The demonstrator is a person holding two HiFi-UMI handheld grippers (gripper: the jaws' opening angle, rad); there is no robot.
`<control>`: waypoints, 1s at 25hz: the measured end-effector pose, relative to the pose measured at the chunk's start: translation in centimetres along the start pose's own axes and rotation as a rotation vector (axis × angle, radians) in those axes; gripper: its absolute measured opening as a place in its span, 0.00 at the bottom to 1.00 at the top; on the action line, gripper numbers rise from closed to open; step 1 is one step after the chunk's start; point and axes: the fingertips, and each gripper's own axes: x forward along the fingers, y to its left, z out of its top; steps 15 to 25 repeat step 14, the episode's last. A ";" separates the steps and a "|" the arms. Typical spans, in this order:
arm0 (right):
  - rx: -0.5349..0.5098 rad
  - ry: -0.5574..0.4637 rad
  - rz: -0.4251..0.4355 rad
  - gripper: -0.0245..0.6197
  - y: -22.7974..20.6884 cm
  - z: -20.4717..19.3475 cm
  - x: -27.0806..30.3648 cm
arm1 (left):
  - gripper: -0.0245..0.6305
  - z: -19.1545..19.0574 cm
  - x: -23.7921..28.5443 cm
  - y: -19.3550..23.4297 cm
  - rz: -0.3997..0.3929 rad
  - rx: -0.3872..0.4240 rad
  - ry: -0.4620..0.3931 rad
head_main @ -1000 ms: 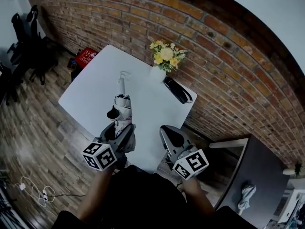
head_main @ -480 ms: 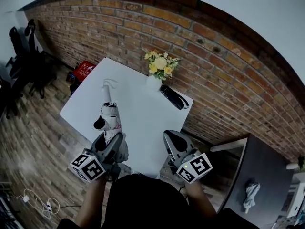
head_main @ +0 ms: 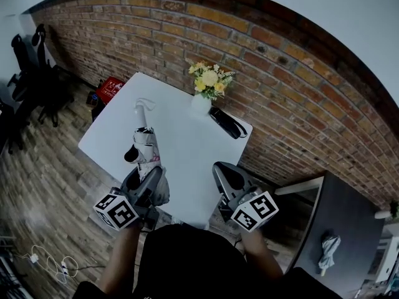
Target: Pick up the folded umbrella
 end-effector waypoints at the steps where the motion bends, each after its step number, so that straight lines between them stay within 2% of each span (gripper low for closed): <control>1: 0.012 -0.004 0.002 0.07 0.0 0.1 0.0 | 0.44 0.0 0.0 -0.1 -0.003 0.000 0.000; 25: 0.012 0.004 0.007 0.07 -0.5 -0.2 -1.1 | 0.44 -1.1 0.5 -0.5 -0.001 -0.017 0.009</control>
